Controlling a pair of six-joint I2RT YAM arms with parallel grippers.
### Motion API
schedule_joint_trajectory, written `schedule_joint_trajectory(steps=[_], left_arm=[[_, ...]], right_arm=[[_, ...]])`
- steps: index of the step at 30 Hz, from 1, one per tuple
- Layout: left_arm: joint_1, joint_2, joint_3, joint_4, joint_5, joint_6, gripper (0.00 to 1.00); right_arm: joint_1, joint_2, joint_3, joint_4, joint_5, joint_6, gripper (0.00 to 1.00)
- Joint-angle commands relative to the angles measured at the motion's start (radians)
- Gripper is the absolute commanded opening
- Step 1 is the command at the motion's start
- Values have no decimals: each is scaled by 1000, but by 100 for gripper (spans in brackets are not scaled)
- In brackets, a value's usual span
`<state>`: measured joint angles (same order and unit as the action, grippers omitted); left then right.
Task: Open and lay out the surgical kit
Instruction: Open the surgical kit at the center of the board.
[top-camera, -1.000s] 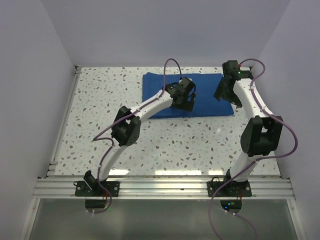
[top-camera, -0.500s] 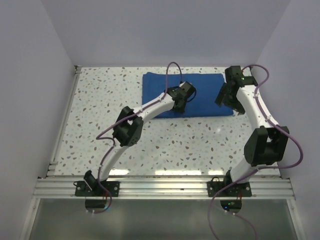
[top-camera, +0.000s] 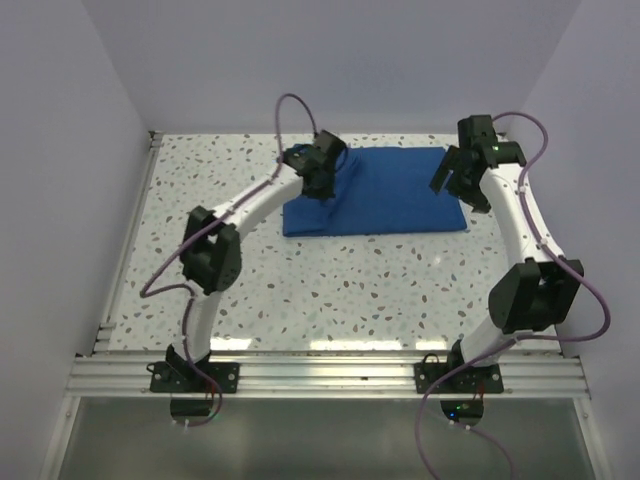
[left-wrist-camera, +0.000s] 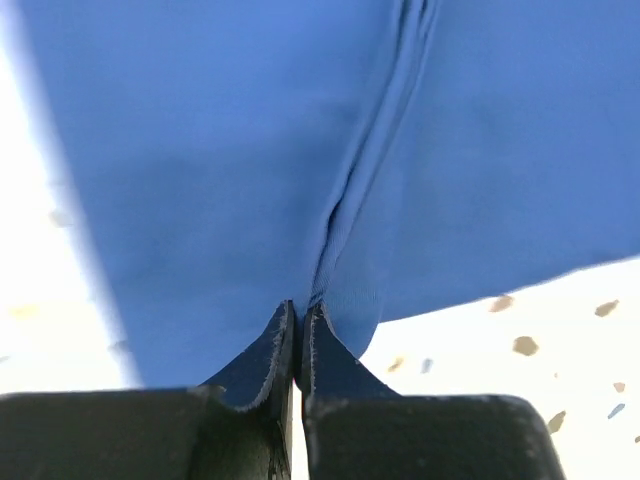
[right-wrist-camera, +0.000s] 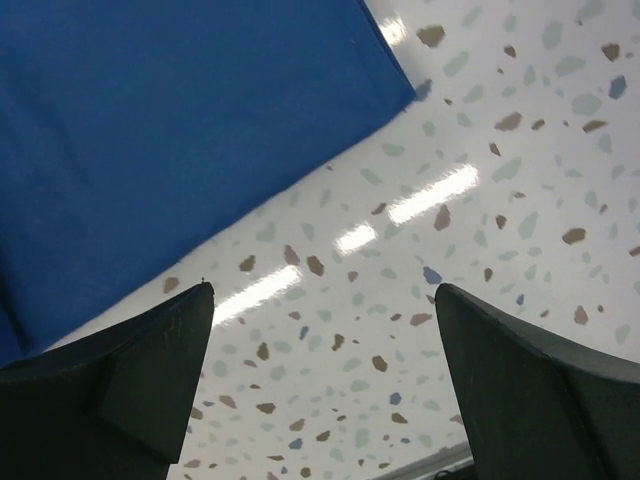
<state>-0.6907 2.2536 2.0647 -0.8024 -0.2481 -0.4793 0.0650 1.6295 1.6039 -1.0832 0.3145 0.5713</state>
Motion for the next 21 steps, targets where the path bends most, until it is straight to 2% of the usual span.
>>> schedule_joint_trajectory(steps=[1, 2, 4, 5, 6, 7, 8, 10, 14, 21], left_arm=[[201, -337, -157, 35, -49, -36, 0], [235, -385, -270, 48, -49, -41, 0], [334, -511, -378, 72, -60, -56, 0], [364, -547, -490, 78, -72, -61, 5], [411, -581, -549, 104, -86, -62, 15], [430, -638, -605, 117, -111, -65, 76], [448, -657, -699, 129, -108, -64, 99], [487, -687, -771, 138, -106, -62, 100], [493, -715, -883, 131, -102, -58, 100], [494, -782, -914, 88, -88, -41, 100]], right_arm=[[6, 6, 120, 72, -100, -19, 96], [6, 19, 140, 80, -107, -22, 96], [7, 65, 207, 92, -118, -22, 96], [6, 84, 227, 98, -121, -22, 96], [6, 128, 269, 109, -127, -22, 96], [6, 151, 287, 114, -133, -19, 96], [6, 174, 304, 117, -130, -14, 97], [6, 246, 350, 134, -134, -11, 97], [6, 340, 402, 190, -140, -7, 98], [-13, 463, 441, 374, -37, -34, 98]])
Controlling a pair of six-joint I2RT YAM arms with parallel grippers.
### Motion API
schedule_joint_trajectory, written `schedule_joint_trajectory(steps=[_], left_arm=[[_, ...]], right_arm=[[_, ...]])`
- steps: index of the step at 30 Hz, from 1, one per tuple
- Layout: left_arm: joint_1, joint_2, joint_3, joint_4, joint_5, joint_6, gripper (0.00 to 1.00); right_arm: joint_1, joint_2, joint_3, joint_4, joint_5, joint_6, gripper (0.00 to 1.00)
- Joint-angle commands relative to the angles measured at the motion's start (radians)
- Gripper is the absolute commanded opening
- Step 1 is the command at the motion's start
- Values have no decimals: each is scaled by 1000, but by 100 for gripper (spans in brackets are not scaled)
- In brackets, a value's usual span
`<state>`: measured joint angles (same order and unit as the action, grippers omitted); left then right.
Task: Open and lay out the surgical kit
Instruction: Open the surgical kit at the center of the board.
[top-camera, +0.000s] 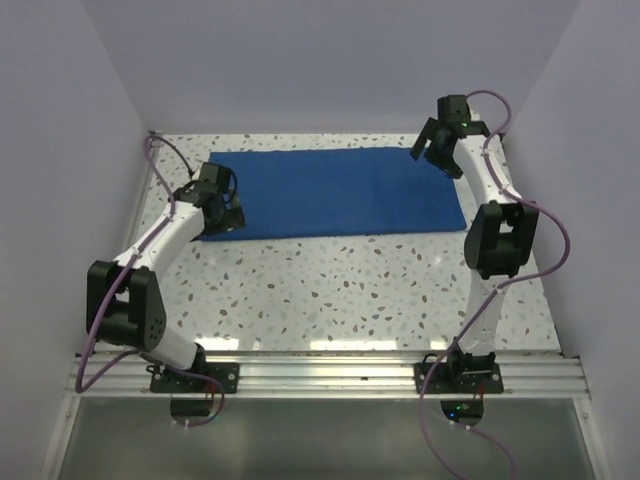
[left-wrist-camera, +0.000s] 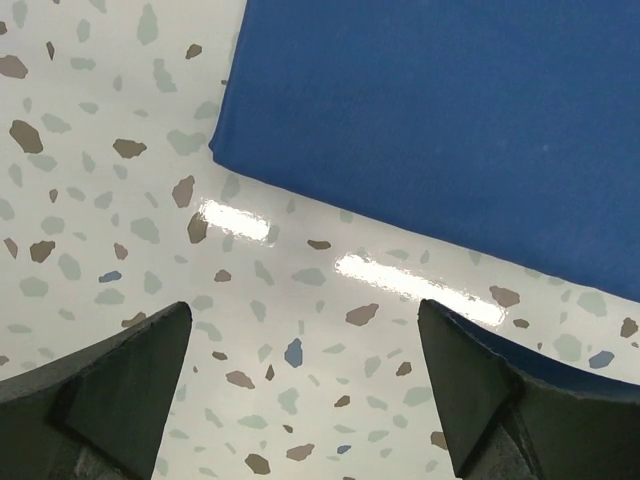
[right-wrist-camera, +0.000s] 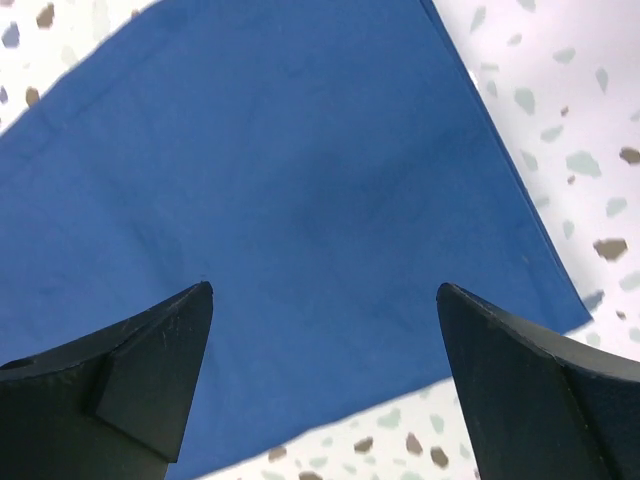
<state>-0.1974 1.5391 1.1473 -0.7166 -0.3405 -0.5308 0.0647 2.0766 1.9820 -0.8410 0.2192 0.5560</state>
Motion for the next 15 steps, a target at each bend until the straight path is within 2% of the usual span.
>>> schedule_joint_trajectory(steps=[1, 8, 12, 15], left_arm=[[1, -85, -4, -1, 5, 6, 100], [1, -155, -159, 52, 46, -47, 99], [1, -107, -195, 150, 40, -87, 98], [1, -41, -184, 198, 26, -135, 97]], right_arm=[[-17, 28, 60, 150, 62, -7, 98], [-62, 131, 20, 307, 39, 142, 99], [-101, 154, -48, 439, -7, 214, 98], [-108, 183, -16, 442, -41, 214, 98]])
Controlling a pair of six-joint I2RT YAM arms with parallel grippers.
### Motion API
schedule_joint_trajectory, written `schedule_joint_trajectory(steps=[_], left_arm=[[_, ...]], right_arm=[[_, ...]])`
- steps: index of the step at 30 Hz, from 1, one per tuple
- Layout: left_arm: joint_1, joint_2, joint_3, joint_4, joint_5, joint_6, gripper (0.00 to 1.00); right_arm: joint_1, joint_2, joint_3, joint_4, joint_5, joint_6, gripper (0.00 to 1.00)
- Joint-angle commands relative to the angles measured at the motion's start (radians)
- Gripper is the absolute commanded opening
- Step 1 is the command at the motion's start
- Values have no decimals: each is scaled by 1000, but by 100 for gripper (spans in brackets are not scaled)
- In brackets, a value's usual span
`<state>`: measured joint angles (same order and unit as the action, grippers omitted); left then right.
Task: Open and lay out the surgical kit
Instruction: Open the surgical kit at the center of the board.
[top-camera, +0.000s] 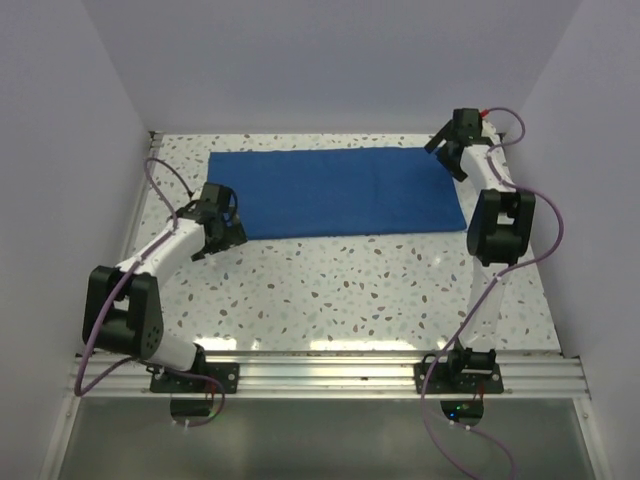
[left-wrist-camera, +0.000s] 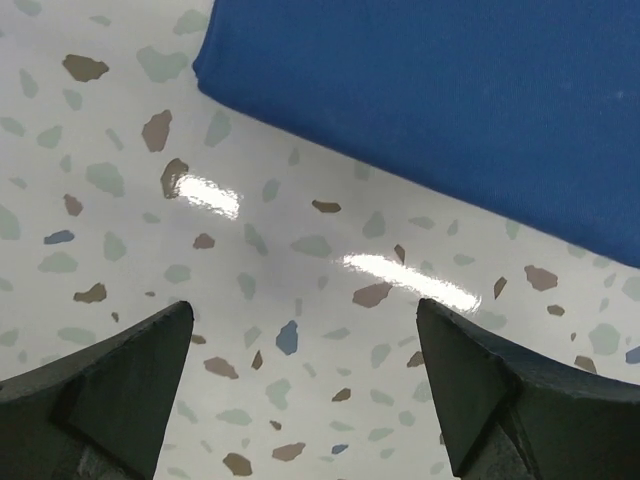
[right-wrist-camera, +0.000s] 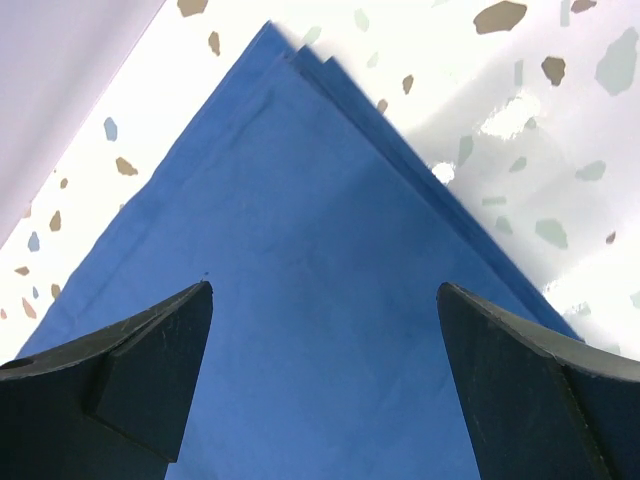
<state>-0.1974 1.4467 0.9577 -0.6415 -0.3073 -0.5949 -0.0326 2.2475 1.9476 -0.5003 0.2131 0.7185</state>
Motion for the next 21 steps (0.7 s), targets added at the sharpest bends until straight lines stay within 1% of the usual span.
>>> schedule_joint_trajectory(steps=[1, 5, 7, 11, 12, 13, 14, 15, 16, 17, 18, 21], left_arm=[[1, 67, 12, 134, -16, -104, 97], [4, 133, 13, 227, -35, -192, 98], [7, 187, 24, 241, -39, -241, 98], [22, 290, 47, 279, -36, -276, 89], [29, 323, 50, 295, -32, -276, 79], [35, 339, 58, 305, -20, -276, 73], [47, 357, 64, 331, -9, -276, 65], [55, 391, 72, 344, 2, -266, 34], [62, 406, 93, 345, 13, -266, 16], [75, 421, 108, 336, 13, -264, 0], [81, 444, 121, 332, 13, -260, 0], [114, 445, 151, 318, 0, -224, 0]], right_arm=[[-10, 15, 25, 97, -40, 36, 98], [-12, -12, 11, 91, -55, -2, 98], [-15, -34, -9, 94, -55, -13, 98], [-23, -104, -82, 131, -72, -14, 98], [-24, -111, -99, 140, -84, -16, 98], [-24, -114, -99, 138, -92, -21, 98], [-27, -115, -96, 135, -96, -21, 98], [-26, -115, -96, 132, -100, -22, 99], [-27, -114, -93, 131, -107, -25, 99], [-26, -112, -90, 129, -109, -25, 99], [-26, -108, -88, 125, -110, -25, 98], [-27, -89, -66, 124, -104, -28, 98]])
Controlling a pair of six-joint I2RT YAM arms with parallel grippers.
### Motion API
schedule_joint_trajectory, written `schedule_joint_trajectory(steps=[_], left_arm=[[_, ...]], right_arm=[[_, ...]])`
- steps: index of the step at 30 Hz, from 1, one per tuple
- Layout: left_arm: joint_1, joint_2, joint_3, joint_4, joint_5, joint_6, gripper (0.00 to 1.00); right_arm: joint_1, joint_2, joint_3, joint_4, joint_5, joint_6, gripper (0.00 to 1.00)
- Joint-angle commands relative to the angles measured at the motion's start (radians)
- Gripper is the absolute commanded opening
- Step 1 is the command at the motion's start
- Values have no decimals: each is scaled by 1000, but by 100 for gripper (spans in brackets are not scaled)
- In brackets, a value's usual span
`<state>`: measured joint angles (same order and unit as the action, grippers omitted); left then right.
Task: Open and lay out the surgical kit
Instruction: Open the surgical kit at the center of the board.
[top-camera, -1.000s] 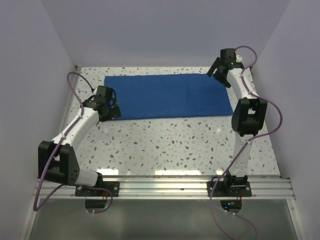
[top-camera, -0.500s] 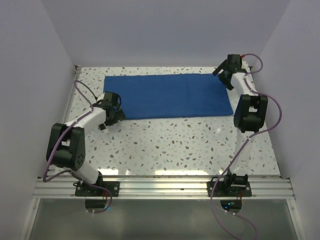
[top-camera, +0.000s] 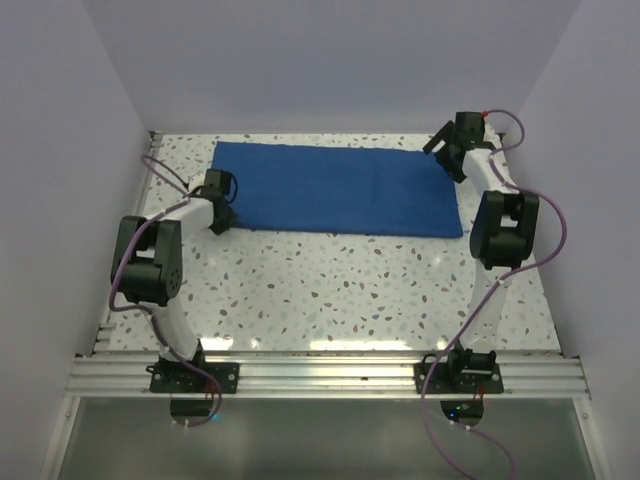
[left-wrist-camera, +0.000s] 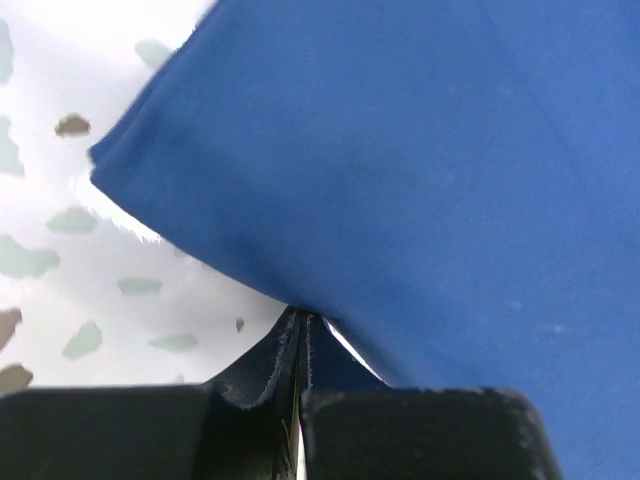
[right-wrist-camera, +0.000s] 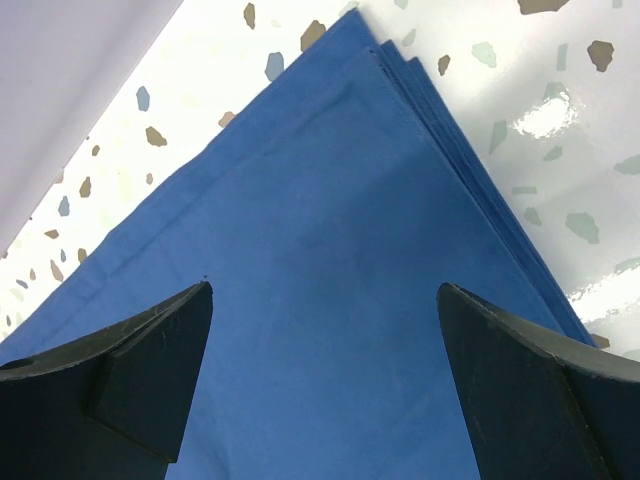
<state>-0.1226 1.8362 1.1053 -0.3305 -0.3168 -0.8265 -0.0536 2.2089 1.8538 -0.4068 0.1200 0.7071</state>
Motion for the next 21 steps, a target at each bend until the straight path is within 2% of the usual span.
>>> schedule_joint_trajectory(steps=[1, 8, 13, 17, 19, 21], left_arm=[[52, 52, 11, 2, 9, 29, 0], [187, 21, 30, -50, 7, 102, 0], [219, 23, 57, -73, -4, 138, 0], [235, 24, 70, -103, 16, 150, 0], [236, 15, 65, -120, 28, 159, 7], [235, 0, 57, -131, 31, 168, 9]], right_arm=[[-6, -32, 39, 28, -8, -21, 98], [-6, 90, 198, -53, 85, -77, 98], [-18, 149, 245, -78, 207, -121, 98], [-37, 215, 300, -73, 221, -118, 98], [-45, 258, 326, -61, 210, -116, 95], [-49, 302, 375, -58, 207, -116, 92]])
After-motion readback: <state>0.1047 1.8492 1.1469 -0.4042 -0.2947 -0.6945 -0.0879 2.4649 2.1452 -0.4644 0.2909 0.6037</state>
